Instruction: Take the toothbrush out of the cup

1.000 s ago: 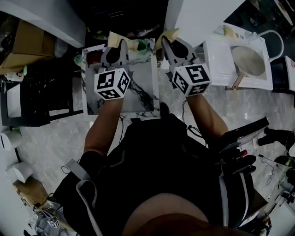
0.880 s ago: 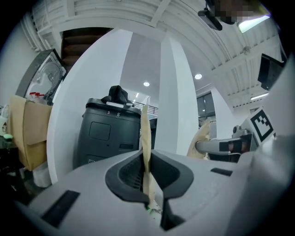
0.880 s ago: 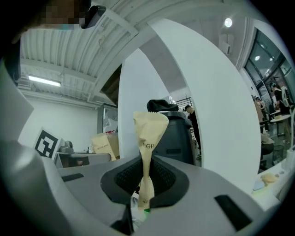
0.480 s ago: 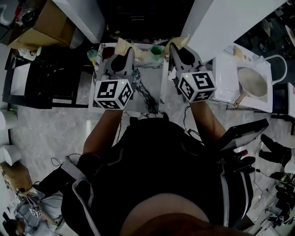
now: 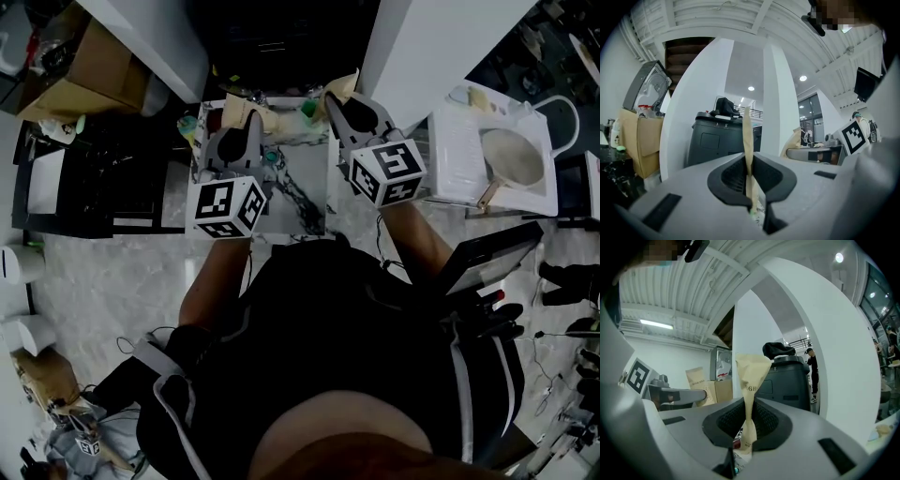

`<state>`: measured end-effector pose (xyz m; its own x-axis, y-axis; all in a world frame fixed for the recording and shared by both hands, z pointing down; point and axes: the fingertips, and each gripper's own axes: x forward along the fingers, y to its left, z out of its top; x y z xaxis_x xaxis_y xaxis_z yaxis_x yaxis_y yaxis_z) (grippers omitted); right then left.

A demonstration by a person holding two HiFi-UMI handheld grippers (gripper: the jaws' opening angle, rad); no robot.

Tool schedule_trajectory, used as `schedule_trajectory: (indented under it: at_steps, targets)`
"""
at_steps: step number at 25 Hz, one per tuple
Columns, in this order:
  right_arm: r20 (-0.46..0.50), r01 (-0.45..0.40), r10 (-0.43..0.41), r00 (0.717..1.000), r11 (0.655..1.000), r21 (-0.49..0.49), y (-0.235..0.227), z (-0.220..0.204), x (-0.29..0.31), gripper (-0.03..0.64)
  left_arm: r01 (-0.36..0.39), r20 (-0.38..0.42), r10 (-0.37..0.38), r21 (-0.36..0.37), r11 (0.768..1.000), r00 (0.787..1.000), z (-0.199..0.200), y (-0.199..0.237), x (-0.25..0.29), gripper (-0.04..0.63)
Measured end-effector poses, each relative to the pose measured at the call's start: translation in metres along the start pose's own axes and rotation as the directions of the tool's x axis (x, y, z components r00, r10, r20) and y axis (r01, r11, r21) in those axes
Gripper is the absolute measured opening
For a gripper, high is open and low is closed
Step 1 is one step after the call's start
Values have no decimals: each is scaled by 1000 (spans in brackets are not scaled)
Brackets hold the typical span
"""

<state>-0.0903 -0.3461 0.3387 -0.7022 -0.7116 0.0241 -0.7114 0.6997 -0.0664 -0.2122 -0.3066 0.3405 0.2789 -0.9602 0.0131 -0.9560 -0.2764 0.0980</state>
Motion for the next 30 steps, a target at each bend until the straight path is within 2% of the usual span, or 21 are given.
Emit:
schedule_trajectory:
  at_steps: [8,30]
  targets:
    - [7,10,-10,1000,1000,-8,1,3,1,44,16,3,-16,-23,1000,1000,2,-2,2,31]
    - [9,37,-37,999,999,1,1,2,1,44,41,-1,-41,12,999,999,3,-1,8,31]
